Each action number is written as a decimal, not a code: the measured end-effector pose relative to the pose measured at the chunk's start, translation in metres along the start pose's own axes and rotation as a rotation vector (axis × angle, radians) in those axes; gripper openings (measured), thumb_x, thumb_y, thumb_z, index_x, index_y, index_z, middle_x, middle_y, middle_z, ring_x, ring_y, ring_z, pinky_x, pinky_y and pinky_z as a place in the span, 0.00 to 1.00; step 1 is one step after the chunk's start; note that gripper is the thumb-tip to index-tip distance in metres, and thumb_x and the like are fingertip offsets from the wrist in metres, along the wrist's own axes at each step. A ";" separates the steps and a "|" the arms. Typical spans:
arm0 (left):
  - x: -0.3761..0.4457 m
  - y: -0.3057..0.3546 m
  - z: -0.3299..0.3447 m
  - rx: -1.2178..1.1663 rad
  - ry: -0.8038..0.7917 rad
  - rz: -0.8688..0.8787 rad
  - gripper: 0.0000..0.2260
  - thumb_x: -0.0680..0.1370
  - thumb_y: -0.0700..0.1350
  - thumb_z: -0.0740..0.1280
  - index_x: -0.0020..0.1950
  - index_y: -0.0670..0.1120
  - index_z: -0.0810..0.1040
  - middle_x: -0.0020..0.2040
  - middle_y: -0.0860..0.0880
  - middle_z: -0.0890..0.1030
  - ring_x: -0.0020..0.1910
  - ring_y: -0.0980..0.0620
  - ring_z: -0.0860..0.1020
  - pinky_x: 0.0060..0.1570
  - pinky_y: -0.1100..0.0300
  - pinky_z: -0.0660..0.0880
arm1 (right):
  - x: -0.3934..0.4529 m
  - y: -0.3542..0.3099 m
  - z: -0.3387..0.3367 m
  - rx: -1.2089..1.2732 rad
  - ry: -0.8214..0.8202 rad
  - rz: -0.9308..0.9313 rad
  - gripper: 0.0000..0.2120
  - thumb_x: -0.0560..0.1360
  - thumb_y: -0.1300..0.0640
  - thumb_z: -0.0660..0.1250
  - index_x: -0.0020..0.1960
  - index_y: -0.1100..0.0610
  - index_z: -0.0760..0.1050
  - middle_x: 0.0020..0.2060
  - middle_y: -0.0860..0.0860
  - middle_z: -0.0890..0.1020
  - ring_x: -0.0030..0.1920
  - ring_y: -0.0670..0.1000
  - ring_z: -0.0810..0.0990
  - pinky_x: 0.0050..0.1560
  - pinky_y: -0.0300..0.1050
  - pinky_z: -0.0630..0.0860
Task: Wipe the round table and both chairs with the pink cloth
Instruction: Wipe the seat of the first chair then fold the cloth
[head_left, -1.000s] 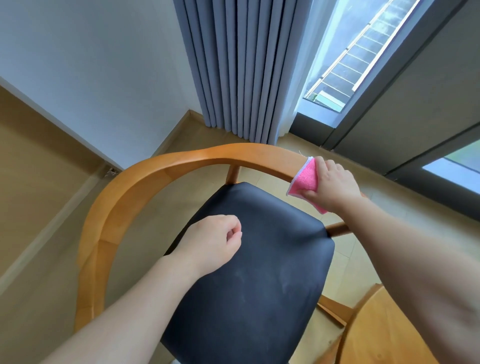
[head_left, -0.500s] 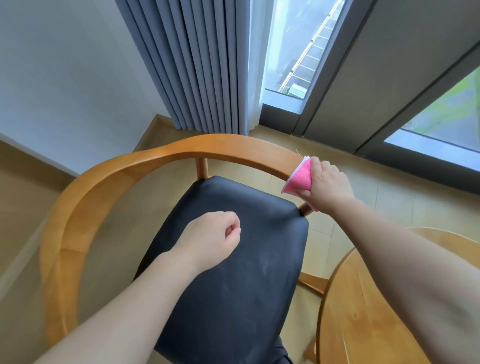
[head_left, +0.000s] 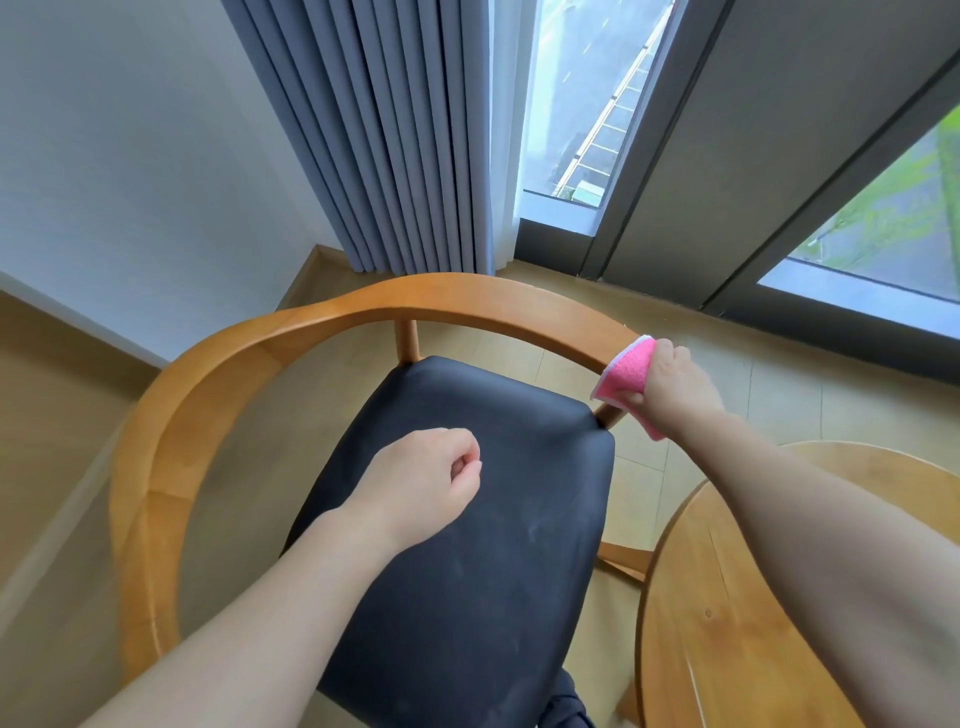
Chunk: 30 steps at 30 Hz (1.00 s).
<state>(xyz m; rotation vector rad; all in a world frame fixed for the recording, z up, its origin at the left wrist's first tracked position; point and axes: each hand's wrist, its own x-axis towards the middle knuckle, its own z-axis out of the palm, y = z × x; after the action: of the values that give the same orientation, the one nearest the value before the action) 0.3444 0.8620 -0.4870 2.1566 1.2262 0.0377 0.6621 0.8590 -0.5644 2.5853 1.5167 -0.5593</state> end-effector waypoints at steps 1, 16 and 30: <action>-0.002 0.000 -0.002 -0.003 0.002 0.000 0.07 0.78 0.48 0.61 0.39 0.53 0.72 0.34 0.55 0.74 0.34 0.55 0.72 0.32 0.64 0.65 | -0.001 -0.001 -0.002 -0.026 -0.015 0.018 0.35 0.69 0.41 0.73 0.61 0.62 0.63 0.52 0.58 0.72 0.49 0.59 0.77 0.46 0.52 0.77; -0.054 -0.026 -0.038 -0.034 0.107 -0.027 0.07 0.77 0.48 0.61 0.39 0.53 0.71 0.34 0.56 0.75 0.35 0.55 0.73 0.32 0.61 0.70 | -0.033 -0.029 -0.009 -0.241 -0.173 0.094 0.25 0.48 0.58 0.68 0.42 0.40 0.71 0.32 0.44 0.76 0.28 0.49 0.77 0.26 0.38 0.74; -0.190 -0.013 -0.171 -0.049 0.201 0.142 0.04 0.76 0.54 0.65 0.48 0.56 0.75 0.45 0.60 0.77 0.42 0.59 0.76 0.43 0.62 0.79 | -0.270 -0.191 -0.131 0.159 0.070 -0.483 0.08 0.71 0.44 0.60 0.38 0.46 0.70 0.34 0.44 0.79 0.37 0.45 0.79 0.36 0.41 0.80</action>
<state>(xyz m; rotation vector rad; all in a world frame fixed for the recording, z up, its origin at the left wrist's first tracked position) 0.1721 0.8071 -0.3061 2.2355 1.1658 0.3492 0.4146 0.7663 -0.3268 2.3584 2.2234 -0.6569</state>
